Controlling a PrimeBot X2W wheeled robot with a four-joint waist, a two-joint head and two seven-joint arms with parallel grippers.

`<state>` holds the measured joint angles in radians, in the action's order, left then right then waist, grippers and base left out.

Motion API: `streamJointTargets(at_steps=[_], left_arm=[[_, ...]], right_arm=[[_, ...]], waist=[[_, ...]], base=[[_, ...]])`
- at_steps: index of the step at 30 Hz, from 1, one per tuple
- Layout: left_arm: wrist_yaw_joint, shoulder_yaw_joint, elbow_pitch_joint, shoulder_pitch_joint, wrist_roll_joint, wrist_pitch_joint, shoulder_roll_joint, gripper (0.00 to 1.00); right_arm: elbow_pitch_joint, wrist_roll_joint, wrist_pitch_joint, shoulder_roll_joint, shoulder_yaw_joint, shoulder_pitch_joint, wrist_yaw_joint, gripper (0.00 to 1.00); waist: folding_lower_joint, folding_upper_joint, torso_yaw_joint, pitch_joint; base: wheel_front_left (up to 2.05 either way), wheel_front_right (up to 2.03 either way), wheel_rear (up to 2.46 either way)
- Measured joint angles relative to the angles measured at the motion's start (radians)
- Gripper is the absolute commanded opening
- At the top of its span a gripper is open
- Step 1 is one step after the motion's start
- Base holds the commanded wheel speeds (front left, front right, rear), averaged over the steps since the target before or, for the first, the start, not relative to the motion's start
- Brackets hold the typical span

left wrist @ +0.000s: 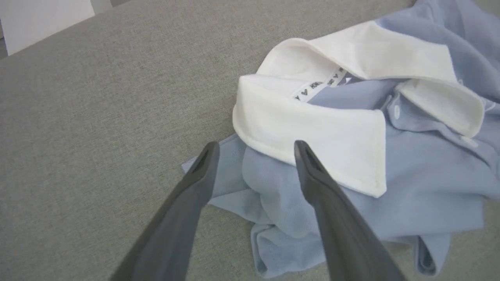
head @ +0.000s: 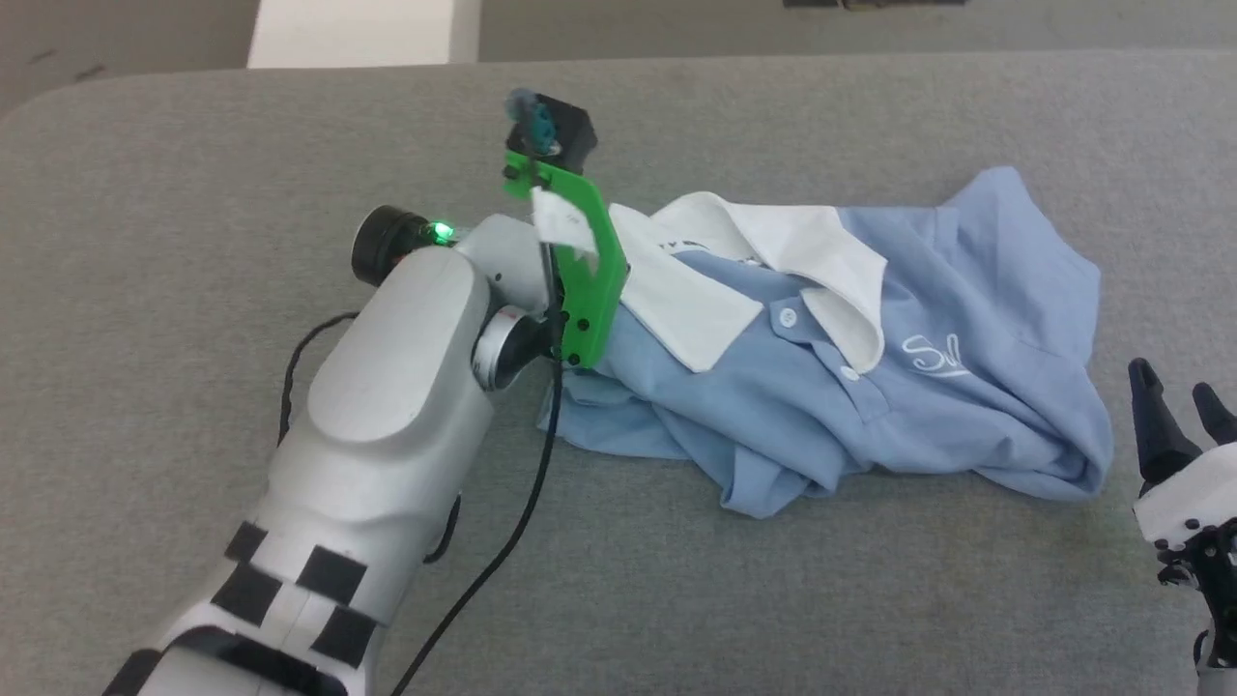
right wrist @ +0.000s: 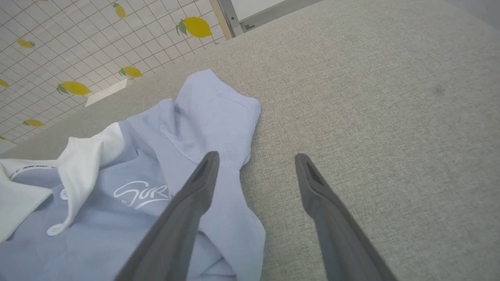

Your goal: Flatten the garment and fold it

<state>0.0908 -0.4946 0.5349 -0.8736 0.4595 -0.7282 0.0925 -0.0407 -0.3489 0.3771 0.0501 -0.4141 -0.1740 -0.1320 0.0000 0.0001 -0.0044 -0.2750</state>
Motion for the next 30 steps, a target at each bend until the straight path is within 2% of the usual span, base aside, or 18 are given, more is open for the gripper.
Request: streamJointTargets(at_steps=[4,9,10,11,12,17,21,27,30], left_arm=[[-0.005,-0.032,0.062,-0.036,-0.01,-0.078,-0.003,1.0],[-0.005,-0.049,0.109,-0.04,-0.011,-0.101,-0.003,1.0],[-0.005,-0.048,0.113,-0.04,-0.009,-0.101,-0.003,0.7],[-0.003,-0.049,0.112,-0.04,-0.008,-0.094,-0.003,0.29],[0.0,-0.049,0.112,-0.041,-0.004,-0.082,-0.004,0.0],[0.01,-0.044,0.109,-0.056,0.015,-0.036,-0.01,0.0],[0.013,-0.001,0.095,-0.083,0.039,0.045,-0.011,0.0],[0.009,0.074,0.041,-0.171,0.062,0.171,0.021,0.0],[0.01,0.061,-0.001,-0.191,0.058,0.188,0.032,0.0]], right_arm=[[-0.011,-0.002,-0.012,0.0,0.007,-0.019,0.0,1.0],[-0.02,-0.004,-0.027,0.0,0.007,-0.027,0.0,1.0],[-0.022,-0.004,-0.028,0.0,0.007,-0.027,0.0,1.0],[-0.023,-0.004,-0.031,0.0,0.006,-0.027,0.0,1.0],[-0.026,-0.004,-0.035,0.0,0.004,-0.027,0.0,1.0],[-0.041,-0.004,-0.04,0.0,0.008,-0.031,0.0,1.0],[-0.052,-0.002,-0.043,0.0,0.018,-0.033,0.0,1.0],[-0.064,0.006,-0.043,0.0,0.021,-0.034,0.0,1.0],[-0.065,0.007,-0.043,0.0,0.01,-0.029,0.0,1.0]], waist=[[0.0,0.0,-0.029,-0.032],[0.0001,0.0,-0.059,-0.068],[0.0,0.0,-0.063,-0.074],[0.0,0.0,-0.066,-0.078],[0.0,0.0,-0.068,-0.084],[0.0,0.0,-0.061,-0.083],[0.0,0.0,-0.053,-0.068],[0.0,0.0,-0.043,-0.042],[0.0,0.0,-0.033,-0.03]], base=[[0.0,0.0,0.0],[0.0,0.0,0.0],[0.0,0.0,0.0],[0.0,0.0,0.0],[0.0,0.0,0.0],[0.0,0.0,0.0],[0.0,0.0,0.0],[0.0,0.0,0.0],[0.0,0.0,0.0]])
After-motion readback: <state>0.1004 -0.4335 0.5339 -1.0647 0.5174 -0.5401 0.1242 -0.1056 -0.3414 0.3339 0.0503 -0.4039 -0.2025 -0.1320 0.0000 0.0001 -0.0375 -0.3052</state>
